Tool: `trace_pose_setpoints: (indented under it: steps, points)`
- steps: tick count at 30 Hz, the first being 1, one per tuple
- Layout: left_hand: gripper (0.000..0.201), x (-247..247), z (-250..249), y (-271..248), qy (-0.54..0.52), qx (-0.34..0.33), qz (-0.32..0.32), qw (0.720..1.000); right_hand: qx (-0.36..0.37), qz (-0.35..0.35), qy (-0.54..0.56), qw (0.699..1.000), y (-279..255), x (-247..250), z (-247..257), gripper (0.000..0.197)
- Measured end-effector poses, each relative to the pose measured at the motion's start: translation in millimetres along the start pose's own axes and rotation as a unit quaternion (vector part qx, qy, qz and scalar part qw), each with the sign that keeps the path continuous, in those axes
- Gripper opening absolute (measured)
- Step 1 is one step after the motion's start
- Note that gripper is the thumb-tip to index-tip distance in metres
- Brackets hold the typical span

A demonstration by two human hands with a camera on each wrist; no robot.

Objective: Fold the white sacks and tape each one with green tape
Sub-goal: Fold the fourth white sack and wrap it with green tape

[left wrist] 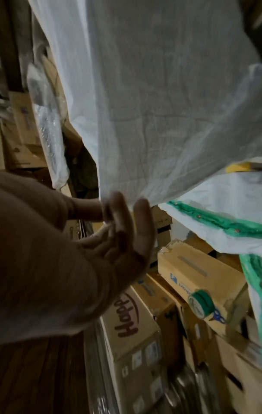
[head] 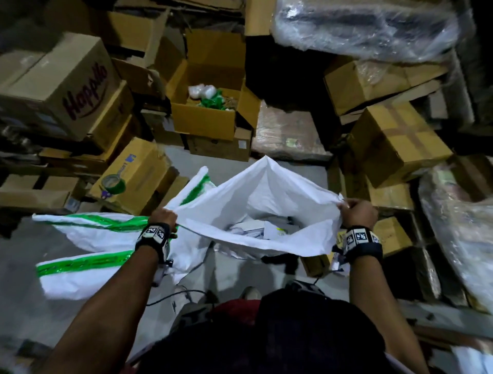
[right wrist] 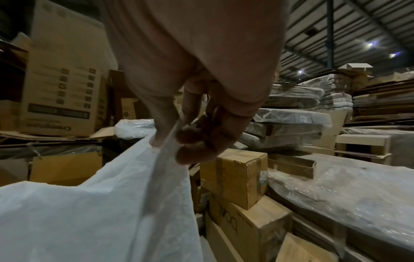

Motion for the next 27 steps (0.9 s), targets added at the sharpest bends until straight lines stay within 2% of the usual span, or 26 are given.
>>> trace_pose_setpoints:
  steps: [1,3,5,6,8,9,11,13,15,17,20,24,27]
  points:
    - [0.022,-4.9,0.5,-1.7,0.082,-0.008,-0.018,0.996,-0.016,0.012,-0.002,1.0,-5.1,-2.5,-7.1,0.02]
    - [0.039,-12.5,0.3,-5.2,0.231,-0.015,-0.055,0.971,-0.023,0.029,-0.006,0.999,-11.6,-6.6,-15.3,0.016]
    - [0.063,-19.5,-1.5,-11.3,0.305,-0.027,-0.093,0.947,-0.001,0.057,-0.034,0.998,-12.3,-13.9,-16.2,0.014]
    - [0.064,-24.9,-6.2,-14.9,0.344,-0.048,-0.092,0.933,0.018,0.077,-0.054,0.995,-12.5,-18.2,-13.9,0.015]
    - [0.048,-39.1,-12.7,-13.8,0.4,-0.109,-0.063,0.908,0.044,0.123,-0.075,0.989,-13.3,-28.0,-9.5,0.019]
    - [0.04,-43.8,-14.7,-12.3,0.401,-0.132,-0.052,0.905,0.054,0.146,-0.079,0.985,-15.1,-32.9,-6.3,0.023]
    - [0.03,-46.8,-18.9,-12.0,0.348,-0.143,-0.042,0.926,0.066,0.176,-0.081,0.979,-19.5,-42.5,0.5,0.033]
    - [0.03,-50.5,-26.8,-17.4,0.306,-0.155,-0.033,0.939,0.063,0.189,-0.11,0.974,-23.5,-50.9,7.9,0.051]
    - [0.035,-56.0,-35.4,-24.6,0.306,-0.163,-0.025,0.938,0.052,0.179,-0.18,0.966,-25.6,-58.1,13.2,0.066]
    - [0.038,-61.6,-41.3,-29.6,0.342,-0.173,-0.031,0.923,0.044,0.176,-0.22,0.959,-26.3,-65.6,14.5,0.062]
    - [0.039,-73.3,-42.2,-36.9,0.395,-0.182,-0.018,0.9,0.051,0.178,-0.199,0.962,-25.7,-72.4,14.8,0.04]
    - [0.019,-73.7,-41.4,-38.8,0.328,-0.166,-0.018,0.93,0.096,0.136,-0.152,0.974,-21.8,-63.7,22.5,0.026]
    - [0.023,-59.3,-45.5,-39.2,0.285,-0.18,-0.045,0.94,0.094,0.097,-0.136,0.981,-16.9,-45.6,26.1,0.029]
Point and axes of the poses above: each hand's wrist, its own y-axis towards the middle knuckle, its own x-axis out of the back of the hand, z = x × y, the point moved 5 cm from there along y, towards the middle knuckle, and after that the axes turned 8 degrees about z, right-handed, at the moved point
